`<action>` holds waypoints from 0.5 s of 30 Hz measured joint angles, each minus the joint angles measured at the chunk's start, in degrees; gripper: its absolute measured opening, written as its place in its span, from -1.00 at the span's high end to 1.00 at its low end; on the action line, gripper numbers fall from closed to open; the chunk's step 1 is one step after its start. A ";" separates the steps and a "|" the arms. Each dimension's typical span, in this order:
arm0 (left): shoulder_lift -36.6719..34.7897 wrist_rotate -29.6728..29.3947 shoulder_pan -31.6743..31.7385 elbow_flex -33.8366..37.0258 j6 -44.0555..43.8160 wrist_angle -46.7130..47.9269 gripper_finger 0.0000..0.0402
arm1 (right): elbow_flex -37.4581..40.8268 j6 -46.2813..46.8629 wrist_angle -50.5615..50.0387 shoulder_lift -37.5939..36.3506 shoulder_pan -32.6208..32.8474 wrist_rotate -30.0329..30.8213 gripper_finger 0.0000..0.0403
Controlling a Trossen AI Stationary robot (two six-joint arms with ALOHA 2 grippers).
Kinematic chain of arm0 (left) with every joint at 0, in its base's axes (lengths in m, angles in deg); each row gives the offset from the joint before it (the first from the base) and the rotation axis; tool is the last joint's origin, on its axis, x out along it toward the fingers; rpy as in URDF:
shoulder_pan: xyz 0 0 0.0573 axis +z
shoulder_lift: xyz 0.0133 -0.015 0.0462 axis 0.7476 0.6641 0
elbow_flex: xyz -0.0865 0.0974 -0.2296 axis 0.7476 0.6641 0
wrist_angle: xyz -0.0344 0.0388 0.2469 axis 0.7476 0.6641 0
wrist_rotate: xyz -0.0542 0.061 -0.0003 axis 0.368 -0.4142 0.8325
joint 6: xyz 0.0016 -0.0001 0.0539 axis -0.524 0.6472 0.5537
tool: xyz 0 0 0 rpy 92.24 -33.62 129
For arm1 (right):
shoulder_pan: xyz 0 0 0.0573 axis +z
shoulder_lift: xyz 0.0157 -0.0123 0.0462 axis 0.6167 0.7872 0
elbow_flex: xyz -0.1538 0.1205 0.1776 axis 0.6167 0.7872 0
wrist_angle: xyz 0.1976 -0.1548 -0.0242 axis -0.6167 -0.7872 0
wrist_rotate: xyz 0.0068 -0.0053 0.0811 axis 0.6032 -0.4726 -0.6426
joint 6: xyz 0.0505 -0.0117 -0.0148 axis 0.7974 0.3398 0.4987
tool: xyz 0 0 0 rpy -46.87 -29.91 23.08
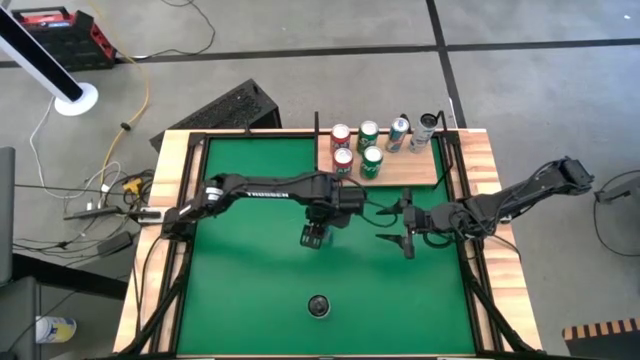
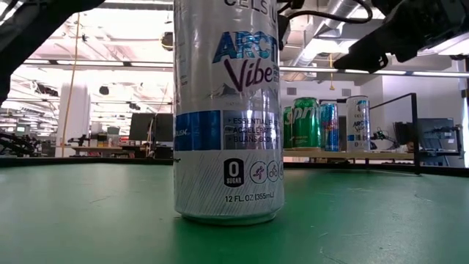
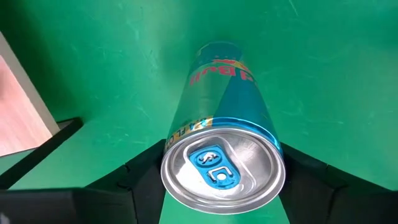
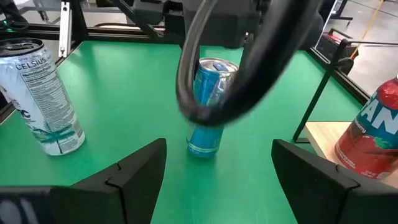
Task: Place canned beverage on shelf
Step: Put the blue soda can on the shelf aligned with the other blue soda can
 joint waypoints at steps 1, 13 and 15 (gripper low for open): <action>-0.03 0.18 0.06 -0.02 0.08 0.05 -0.17 | 0.00 0.00 -0.04 0.00 0.00 0.00 -0.56; -0.07 2.41 0.24 -0.02 -0.64 1.59 -0.20 | -0.02 0.08 -0.02 0.00 0.00 0.05 -0.56; -0.07 2.38 0.25 -0.02 -0.62 1.54 -0.24 | -0.03 0.09 -0.01 0.00 0.00 0.05 -0.56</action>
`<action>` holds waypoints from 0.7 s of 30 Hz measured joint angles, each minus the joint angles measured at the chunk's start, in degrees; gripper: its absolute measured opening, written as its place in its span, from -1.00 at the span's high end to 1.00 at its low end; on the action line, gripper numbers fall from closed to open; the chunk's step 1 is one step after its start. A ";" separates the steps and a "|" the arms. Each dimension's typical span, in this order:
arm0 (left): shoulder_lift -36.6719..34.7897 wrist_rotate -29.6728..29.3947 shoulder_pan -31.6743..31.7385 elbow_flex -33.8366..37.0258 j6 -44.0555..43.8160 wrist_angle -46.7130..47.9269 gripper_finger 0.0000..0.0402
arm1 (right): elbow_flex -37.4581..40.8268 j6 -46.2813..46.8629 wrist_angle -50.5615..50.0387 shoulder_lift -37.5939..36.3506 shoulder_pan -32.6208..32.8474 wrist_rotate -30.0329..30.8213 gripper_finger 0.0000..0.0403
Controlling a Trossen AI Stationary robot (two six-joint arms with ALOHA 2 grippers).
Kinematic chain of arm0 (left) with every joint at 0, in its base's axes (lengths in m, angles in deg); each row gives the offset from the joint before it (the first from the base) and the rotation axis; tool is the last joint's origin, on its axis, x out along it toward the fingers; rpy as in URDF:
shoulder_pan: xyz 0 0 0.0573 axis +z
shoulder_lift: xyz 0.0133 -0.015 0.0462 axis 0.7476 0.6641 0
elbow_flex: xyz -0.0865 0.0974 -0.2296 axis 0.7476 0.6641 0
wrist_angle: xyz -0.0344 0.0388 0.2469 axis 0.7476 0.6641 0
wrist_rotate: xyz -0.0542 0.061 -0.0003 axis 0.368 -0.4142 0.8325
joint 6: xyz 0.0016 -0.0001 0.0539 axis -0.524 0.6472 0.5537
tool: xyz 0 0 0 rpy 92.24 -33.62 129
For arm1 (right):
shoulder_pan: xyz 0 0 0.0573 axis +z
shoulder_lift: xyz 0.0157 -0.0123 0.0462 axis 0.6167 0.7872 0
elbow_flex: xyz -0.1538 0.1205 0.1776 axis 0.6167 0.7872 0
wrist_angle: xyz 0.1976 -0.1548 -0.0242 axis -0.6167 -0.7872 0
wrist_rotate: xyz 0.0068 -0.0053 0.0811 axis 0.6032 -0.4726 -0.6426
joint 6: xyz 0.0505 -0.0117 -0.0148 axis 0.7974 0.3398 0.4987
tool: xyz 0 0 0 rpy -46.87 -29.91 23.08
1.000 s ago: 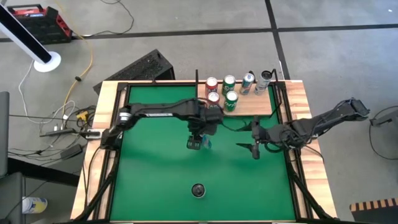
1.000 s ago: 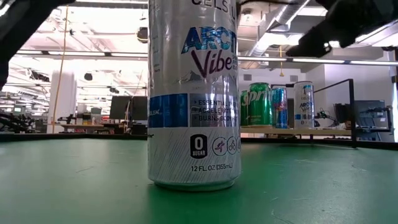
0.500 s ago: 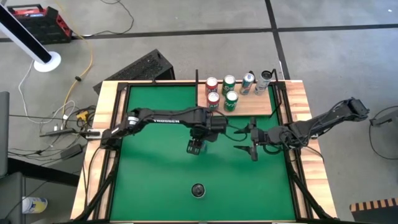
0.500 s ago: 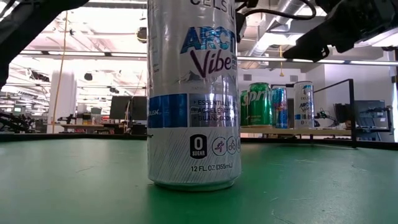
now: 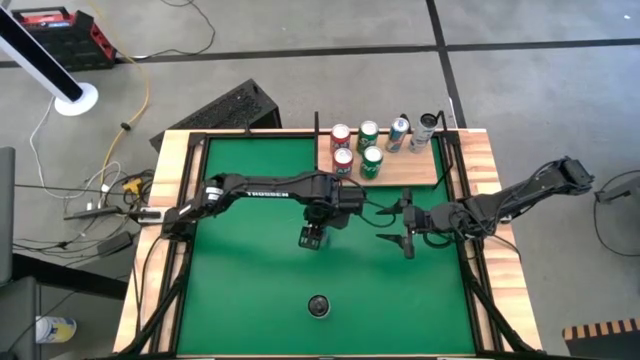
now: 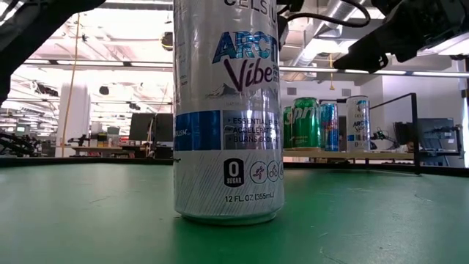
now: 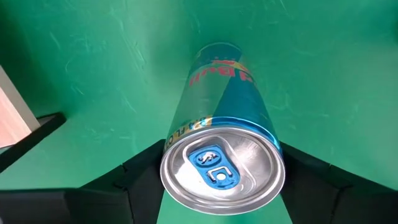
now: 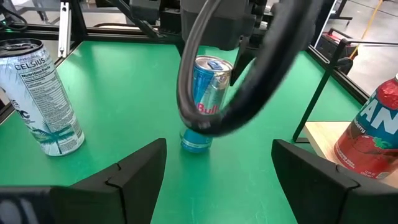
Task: Place canned beverage on shelf
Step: Put the blue soda can on the shelf aligned with the other blue soda can
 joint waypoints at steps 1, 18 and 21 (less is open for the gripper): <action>0.00 0.01 0.02 0.00 0.00 -0.09 -0.26 | -0.02 0.00 0.00 0.00 0.00 0.00 -0.56; -0.49 1.01 0.09 -1.97 -1.00 5.01 -0.42 | -0.06 -0.12 3.01 0.00 -2.48 -3.39 -0.56; -2.00 1.06 0.22 -1.01 -2.20 4.76 -0.43 | -0.08 -0.08 4.66 0.53 -4.07 -5.99 -0.56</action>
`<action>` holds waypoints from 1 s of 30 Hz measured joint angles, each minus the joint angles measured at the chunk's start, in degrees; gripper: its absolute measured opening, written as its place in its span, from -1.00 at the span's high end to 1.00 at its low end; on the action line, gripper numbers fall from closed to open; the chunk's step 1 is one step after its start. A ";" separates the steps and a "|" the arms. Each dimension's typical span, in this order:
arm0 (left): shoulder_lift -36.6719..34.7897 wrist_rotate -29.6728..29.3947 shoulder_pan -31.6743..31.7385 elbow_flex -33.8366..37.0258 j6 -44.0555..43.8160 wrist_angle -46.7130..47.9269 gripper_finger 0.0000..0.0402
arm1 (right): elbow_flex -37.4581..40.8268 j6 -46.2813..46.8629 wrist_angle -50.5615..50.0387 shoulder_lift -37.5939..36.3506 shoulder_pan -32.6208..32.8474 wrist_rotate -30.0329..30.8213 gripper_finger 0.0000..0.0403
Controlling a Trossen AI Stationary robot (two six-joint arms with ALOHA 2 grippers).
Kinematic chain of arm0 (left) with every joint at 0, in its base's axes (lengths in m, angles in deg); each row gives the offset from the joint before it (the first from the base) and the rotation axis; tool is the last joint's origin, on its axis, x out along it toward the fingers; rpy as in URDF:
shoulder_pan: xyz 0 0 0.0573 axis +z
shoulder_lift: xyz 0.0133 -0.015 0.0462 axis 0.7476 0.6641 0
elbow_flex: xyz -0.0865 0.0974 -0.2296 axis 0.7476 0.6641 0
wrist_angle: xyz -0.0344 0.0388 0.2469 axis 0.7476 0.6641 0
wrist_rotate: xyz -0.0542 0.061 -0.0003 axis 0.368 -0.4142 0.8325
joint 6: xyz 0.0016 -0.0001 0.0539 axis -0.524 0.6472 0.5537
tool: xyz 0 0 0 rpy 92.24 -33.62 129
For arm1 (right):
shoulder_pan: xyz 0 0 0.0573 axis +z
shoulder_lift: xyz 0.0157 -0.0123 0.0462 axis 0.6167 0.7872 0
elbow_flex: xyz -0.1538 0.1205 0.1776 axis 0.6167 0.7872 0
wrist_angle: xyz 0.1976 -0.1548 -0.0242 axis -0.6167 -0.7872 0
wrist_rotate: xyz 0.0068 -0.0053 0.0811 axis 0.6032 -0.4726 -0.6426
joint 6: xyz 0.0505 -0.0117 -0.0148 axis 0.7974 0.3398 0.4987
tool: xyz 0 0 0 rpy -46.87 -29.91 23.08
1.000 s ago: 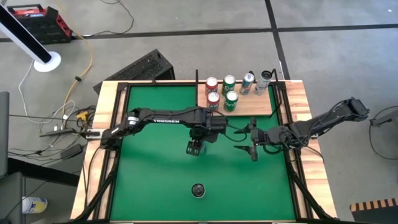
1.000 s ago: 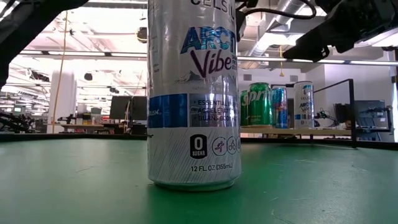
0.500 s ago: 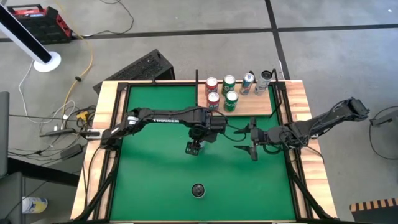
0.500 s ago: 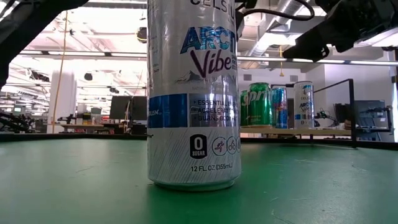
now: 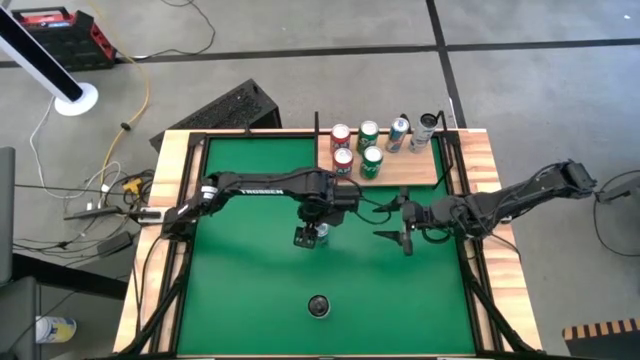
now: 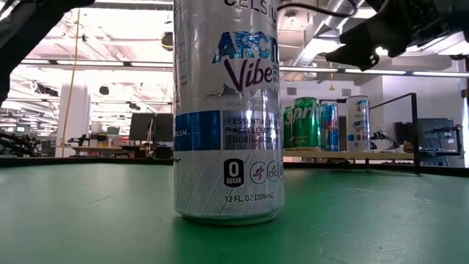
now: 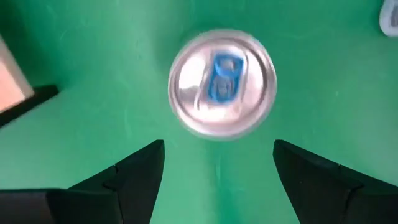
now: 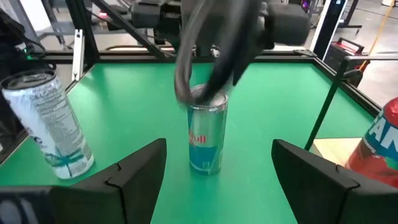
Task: Place canned beverage on shelf
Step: Put the blue soda can on the shelf aligned with the other blue soda can
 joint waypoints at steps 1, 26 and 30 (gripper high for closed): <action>-0.99 -0.07 0.00 0.75 -0.03 0.14 -0.43 | 0.00 0.02 0.81 0.51 -0.39 -0.20 -0.56; -67.02 -6.22 1.31 95.32 -9.45 -96.18 -0.31 | -18.46 -6.37 19.46 37.19 -8.25 -14.74 -0.56; -70.98 -6.24 2.03 101.63 -11.26 -101.16 -0.31 | -19.91 -4.12 21.39 41.32 -9.56 -15.00 -0.56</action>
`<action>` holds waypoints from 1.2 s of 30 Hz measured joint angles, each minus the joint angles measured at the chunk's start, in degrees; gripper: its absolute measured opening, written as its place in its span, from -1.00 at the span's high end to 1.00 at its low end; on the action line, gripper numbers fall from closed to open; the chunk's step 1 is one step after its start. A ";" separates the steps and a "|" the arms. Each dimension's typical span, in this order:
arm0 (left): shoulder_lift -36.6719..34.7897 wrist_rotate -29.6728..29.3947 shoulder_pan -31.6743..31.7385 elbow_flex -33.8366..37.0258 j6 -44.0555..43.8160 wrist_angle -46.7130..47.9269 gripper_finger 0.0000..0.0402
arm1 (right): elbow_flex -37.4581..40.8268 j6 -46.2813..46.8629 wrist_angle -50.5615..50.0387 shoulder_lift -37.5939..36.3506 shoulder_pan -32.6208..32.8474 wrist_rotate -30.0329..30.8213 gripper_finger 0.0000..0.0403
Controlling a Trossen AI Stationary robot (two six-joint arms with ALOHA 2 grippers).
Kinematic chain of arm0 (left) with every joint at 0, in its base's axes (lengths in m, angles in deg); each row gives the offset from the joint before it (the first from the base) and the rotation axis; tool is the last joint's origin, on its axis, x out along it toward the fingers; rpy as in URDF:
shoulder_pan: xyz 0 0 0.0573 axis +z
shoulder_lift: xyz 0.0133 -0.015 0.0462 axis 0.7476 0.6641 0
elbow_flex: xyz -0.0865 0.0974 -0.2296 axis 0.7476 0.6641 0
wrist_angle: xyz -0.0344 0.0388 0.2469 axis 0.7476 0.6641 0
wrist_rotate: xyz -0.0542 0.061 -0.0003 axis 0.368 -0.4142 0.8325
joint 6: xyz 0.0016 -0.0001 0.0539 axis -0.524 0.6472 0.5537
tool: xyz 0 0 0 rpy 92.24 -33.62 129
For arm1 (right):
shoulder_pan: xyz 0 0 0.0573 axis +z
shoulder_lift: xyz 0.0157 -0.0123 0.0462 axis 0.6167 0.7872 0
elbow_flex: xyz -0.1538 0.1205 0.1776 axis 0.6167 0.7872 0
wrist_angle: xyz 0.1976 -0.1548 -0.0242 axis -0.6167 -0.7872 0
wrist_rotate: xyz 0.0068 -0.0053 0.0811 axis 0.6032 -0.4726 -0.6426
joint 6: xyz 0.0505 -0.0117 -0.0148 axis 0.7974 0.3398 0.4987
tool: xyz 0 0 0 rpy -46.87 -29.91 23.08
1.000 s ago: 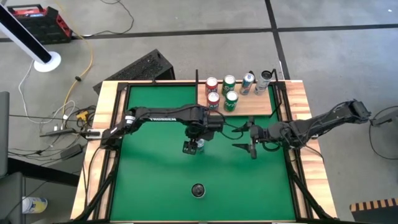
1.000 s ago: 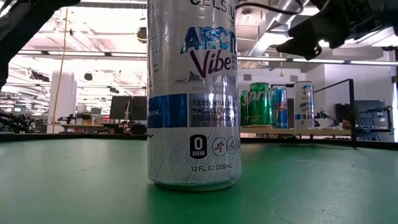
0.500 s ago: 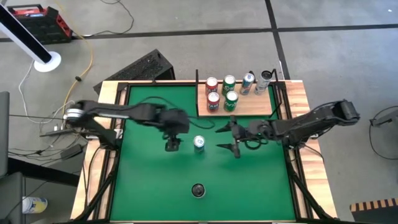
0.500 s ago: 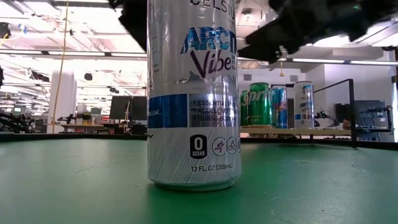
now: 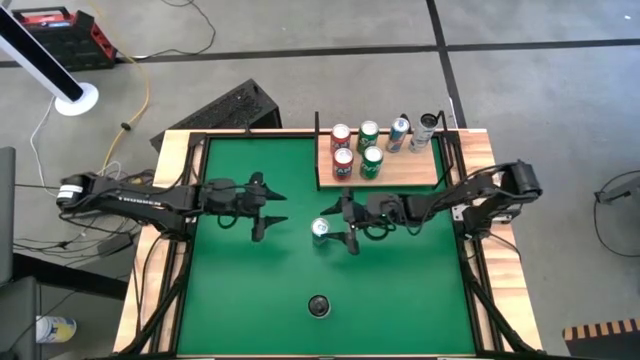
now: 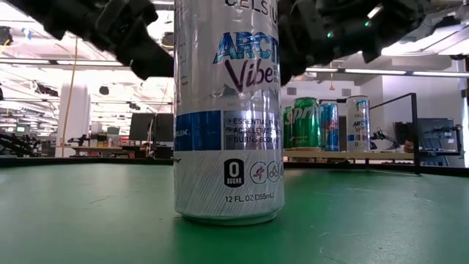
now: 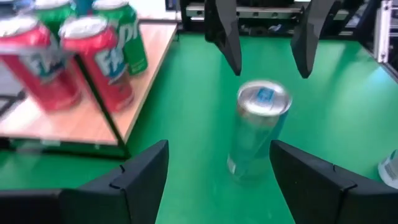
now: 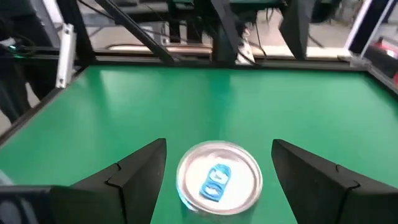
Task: Place canned beverage on shelf
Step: Put the blue soda can on the shelf aligned with the other blue soda can
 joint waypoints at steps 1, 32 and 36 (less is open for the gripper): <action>-0.61 -0.08 0.09 0.88 -0.42 0.10 -0.31 | -0.20 0.59 0.05 0.70 -0.31 -0.12 -0.56; -1.33 3.28 0.02 2.93 -0.30 0.26 -0.31 | -1.73 -0.39 -0.81 4.34 -2.11 -4.25 -0.65; -1.32 3.30 0.02 2.93 -0.31 0.26 -0.31 | -1.73 -1.59 -0.65 4.34 -2.45 -4.25 -0.72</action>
